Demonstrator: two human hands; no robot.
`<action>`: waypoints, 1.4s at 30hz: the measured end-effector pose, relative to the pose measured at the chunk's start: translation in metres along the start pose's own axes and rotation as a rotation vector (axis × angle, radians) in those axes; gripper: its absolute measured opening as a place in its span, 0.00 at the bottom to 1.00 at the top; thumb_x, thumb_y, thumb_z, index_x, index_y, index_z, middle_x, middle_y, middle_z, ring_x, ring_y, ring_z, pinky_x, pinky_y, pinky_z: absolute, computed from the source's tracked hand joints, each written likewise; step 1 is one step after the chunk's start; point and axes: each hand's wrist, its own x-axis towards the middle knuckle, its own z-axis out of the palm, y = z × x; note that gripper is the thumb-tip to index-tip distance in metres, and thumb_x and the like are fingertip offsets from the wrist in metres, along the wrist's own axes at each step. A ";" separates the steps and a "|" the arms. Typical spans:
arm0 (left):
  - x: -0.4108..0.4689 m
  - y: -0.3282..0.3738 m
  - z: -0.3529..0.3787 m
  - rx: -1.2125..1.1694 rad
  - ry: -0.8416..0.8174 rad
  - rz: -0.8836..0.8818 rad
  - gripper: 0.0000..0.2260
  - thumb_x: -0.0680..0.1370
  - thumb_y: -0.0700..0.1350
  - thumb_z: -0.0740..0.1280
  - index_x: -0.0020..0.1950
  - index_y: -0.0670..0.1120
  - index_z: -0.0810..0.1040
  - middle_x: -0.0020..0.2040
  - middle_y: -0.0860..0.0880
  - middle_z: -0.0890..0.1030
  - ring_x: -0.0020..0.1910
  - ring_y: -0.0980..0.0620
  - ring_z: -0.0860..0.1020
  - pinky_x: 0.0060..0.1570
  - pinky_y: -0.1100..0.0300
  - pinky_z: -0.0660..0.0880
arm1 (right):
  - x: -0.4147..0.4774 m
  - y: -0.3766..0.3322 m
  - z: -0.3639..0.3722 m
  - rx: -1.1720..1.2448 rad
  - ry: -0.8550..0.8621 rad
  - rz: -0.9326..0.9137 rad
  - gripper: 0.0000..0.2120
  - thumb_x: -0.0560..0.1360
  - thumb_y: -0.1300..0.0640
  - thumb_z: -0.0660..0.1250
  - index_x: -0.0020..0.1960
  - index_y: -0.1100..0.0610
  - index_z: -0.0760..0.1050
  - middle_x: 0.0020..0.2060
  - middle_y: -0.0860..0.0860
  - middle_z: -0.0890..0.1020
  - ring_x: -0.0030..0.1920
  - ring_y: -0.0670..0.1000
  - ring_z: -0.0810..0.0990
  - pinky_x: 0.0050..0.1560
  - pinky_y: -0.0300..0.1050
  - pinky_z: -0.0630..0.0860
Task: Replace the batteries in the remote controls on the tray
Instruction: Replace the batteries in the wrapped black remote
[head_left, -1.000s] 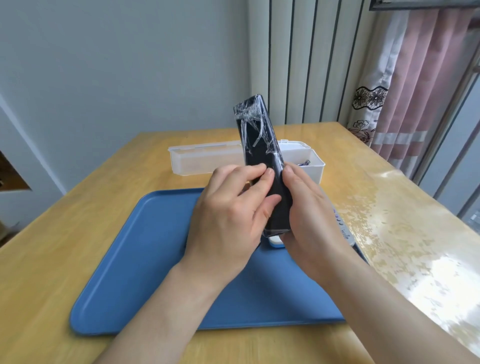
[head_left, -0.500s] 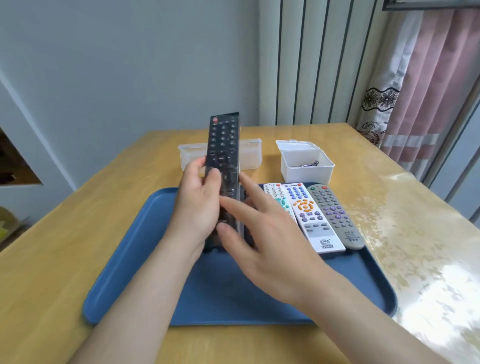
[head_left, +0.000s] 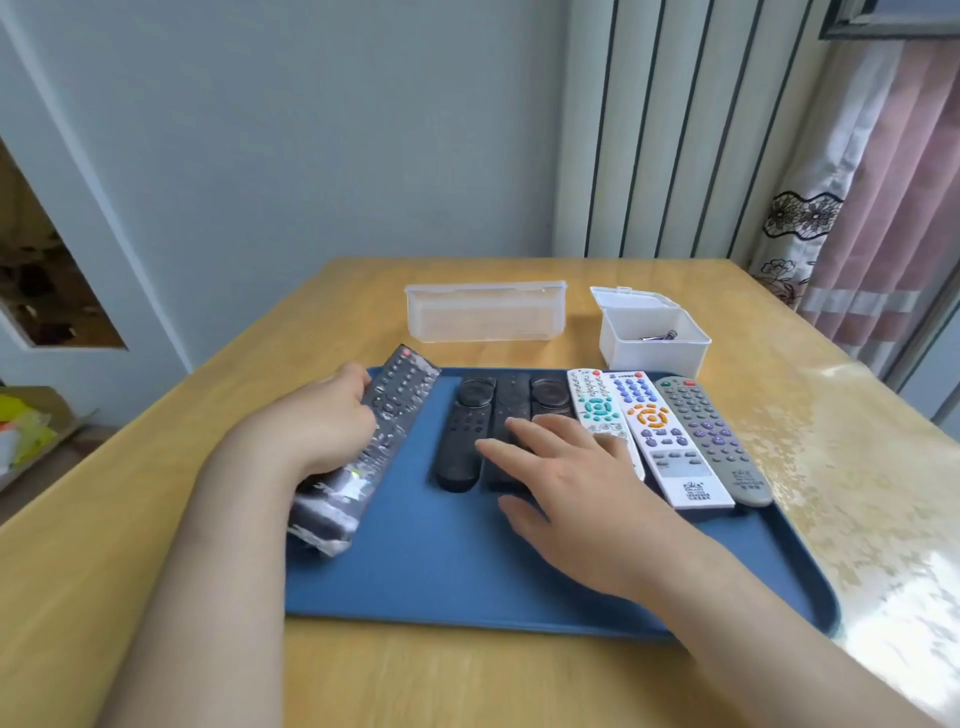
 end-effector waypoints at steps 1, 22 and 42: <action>0.002 0.001 0.004 -0.004 -0.028 0.000 0.14 0.79 0.41 0.58 0.65 0.49 0.69 0.50 0.48 0.75 0.47 0.47 0.74 0.46 0.55 0.70 | 0.000 -0.002 0.001 0.005 -0.007 -0.011 0.23 0.81 0.45 0.56 0.75 0.41 0.57 0.74 0.43 0.61 0.76 0.50 0.54 0.66 0.56 0.59; 0.116 0.046 -0.014 -0.790 0.373 0.002 0.08 0.75 0.48 0.58 0.41 0.49 0.74 0.39 0.50 0.72 0.43 0.46 0.71 0.48 0.55 0.72 | 0.119 0.078 -0.074 1.150 0.246 0.610 0.06 0.81 0.55 0.61 0.57 0.55 0.73 0.60 0.62 0.77 0.64 0.59 0.75 0.66 0.54 0.73; 0.184 -0.011 0.002 -1.168 -0.251 0.049 0.25 0.72 0.28 0.64 0.65 0.49 0.76 0.58 0.48 0.81 0.60 0.47 0.77 0.66 0.50 0.69 | 0.182 0.115 -0.045 1.226 -0.069 0.652 0.24 0.78 0.32 0.50 0.63 0.48 0.66 0.54 0.51 0.77 0.51 0.65 0.81 0.53 0.65 0.78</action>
